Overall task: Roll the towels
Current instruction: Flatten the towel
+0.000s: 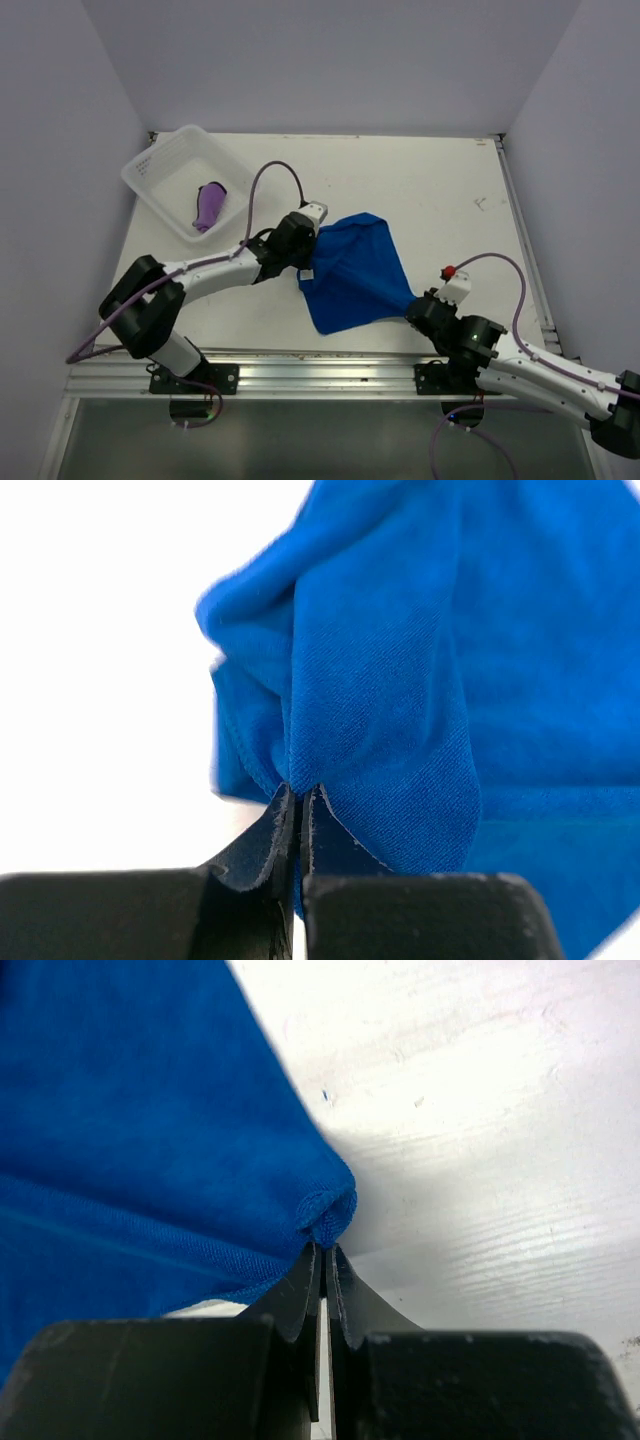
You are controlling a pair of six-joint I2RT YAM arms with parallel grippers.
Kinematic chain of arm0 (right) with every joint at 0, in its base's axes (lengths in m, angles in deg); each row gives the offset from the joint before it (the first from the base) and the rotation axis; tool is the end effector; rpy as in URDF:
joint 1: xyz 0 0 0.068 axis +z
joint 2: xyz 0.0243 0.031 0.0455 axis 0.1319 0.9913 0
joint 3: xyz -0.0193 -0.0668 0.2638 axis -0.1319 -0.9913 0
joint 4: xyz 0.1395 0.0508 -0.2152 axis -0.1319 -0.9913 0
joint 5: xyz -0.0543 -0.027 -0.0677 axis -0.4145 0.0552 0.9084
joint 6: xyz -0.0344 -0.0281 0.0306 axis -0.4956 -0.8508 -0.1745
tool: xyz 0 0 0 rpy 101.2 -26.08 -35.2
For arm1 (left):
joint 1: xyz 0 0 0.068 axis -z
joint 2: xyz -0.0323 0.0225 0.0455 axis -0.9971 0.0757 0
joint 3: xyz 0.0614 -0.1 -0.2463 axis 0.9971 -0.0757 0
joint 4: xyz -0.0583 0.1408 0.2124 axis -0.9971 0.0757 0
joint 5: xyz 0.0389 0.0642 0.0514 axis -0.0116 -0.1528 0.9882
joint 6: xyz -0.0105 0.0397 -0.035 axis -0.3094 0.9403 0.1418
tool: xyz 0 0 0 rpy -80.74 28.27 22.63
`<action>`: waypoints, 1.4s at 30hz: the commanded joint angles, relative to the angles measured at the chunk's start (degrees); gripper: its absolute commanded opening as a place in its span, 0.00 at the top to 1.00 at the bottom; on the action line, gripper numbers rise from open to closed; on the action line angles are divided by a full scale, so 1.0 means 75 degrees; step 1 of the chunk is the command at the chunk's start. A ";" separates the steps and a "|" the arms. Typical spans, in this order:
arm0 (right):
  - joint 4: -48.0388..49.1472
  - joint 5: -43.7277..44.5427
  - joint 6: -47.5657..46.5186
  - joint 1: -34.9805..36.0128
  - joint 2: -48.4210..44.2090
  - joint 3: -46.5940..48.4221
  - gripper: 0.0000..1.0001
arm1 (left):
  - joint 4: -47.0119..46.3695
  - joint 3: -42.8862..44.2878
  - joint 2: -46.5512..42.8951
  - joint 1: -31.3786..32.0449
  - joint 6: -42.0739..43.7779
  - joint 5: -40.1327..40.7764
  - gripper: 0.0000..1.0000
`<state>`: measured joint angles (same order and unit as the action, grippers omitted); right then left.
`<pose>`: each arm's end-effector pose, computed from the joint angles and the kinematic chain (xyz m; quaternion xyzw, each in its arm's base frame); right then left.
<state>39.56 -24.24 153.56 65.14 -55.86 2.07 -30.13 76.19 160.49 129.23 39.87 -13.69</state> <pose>0.0744 0.0733 0.1650 0.1740 0.8880 0.0745 0.4191 0.2420 -0.2229 0.1855 0.1749 0.9062 -0.1346 0.3608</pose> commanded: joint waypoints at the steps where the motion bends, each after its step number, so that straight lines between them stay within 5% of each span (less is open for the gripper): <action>1: 0.0195 0.0813 -0.0369 -0.0221 0.0199 0.0558 1.00 | 0.0888 0.0172 -0.1195 -0.0009 0.0337 0.1472 1.00; 12: 0.2247 -0.2291 -0.3310 -0.3653 0.1582 0.0898 1.00 | 0.2565 0.0149 -0.3094 -0.0056 0.0443 0.2436 0.94; 16: 0.2574 -0.3650 -0.4037 -0.5059 0.2155 0.1296 1.00 | 0.2729 -0.0039 -0.3516 -0.0091 0.0256 0.2226 0.87; 23: 0.3219 -0.4846 -0.4612 -0.6033 0.3584 0.1988 1.00 | 0.2484 -0.0530 -0.3973 -0.0091 -0.0119 0.1300 0.80; 35: 0.3185 -0.4367 -0.5643 -0.6479 0.5156 0.3745 1.00 | 0.2355 -0.1023 -0.4407 -0.0068 -0.0799 0.0421 0.83; 39: 0.3033 -0.4262 -0.5948 -0.6900 0.5403 0.4121 1.00 | 0.2167 -0.1268 -0.4455 -0.0079 -0.0951 0.0350 0.56; 42: 0.2857 -0.4144 -0.6077 -0.7439 0.5356 0.4238 1.00 | 0.1887 -0.1572 -0.4338 -0.0079 -0.1115 0.0257 0.50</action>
<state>62.16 -57.57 110.91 12.60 -15.45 31.17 -12.32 66.66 127.83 128.68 33.58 -10.22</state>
